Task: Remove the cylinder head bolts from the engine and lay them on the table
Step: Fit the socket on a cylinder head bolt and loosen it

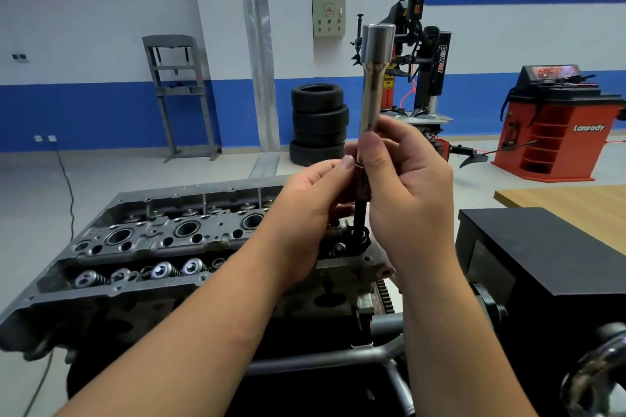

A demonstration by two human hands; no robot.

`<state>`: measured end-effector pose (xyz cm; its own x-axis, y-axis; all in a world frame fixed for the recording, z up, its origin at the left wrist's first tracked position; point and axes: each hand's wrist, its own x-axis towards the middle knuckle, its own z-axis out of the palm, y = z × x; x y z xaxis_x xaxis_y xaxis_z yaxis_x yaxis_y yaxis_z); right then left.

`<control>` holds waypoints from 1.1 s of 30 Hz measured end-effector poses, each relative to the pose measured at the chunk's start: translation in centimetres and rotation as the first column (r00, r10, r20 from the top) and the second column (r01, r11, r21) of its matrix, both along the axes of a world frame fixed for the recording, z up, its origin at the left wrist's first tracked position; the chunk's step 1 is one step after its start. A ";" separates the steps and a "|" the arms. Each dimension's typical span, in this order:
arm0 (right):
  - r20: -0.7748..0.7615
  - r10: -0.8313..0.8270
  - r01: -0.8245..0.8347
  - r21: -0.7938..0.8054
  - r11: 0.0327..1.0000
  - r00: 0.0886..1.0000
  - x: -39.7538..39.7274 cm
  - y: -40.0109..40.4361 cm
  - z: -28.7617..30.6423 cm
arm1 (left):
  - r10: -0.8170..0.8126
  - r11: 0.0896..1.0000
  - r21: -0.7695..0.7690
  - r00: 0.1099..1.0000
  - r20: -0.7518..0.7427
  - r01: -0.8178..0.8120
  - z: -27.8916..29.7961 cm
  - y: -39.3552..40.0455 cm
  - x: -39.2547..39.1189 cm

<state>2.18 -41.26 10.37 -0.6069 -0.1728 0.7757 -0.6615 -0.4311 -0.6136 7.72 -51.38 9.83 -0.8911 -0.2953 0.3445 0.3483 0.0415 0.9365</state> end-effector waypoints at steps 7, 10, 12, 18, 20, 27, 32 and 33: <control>-0.046 -0.014 0.017 0.056 0.998 0.999 0.5 -0.2 0.3 | -0.001 1.000 -0.007 1.000 -0.009 0.001 0.1 -0.1 0.4; -0.025 -0.043 0.043 0.017 0.999 0.999 0.8 -0.7 0.2 | 0.021 1.000 0.019 0.999 -0.026 -0.020 0.0 -0.2 0.4; 0.029 -0.009 0.010 -0.039 0.999 1.000 0.8 -0.7 0.2 | 0.033 0.999 0.006 0.999 -0.022 -0.033 -0.1 -0.3 0.3; 0.063 0.097 -0.097 -0.014 0.995 0.993 0.3 -0.2 0.2 | -0.062 0.998 -0.025 0.998 0.017 0.062 -0.1 -0.3 0.1; 0.043 0.088 -0.087 -0.027 0.996 0.995 0.6 -0.2 0.3 | -0.053 0.998 -0.044 0.998 0.019 0.054 0.0 -0.2 0.2; 0.046 0.046 -0.044 -0.038 0.998 0.998 0.7 -0.5 0.4 | 0.043 0.999 -0.004 0.999 -0.031 -0.044 -0.1 -0.1 0.4; 0.058 0.057 -0.053 -0.072 0.996 0.997 0.3 -0.1 0.4 | 0.029 0.999 -0.045 0.999 0.032 -0.027 -0.2 -0.3 0.1; 0.064 0.064 -0.059 -0.068 0.996 0.996 0.3 -0.1 0.3 | 0.016 0.999 -0.048 0.999 0.043 -0.014 -0.1 -0.3 0.1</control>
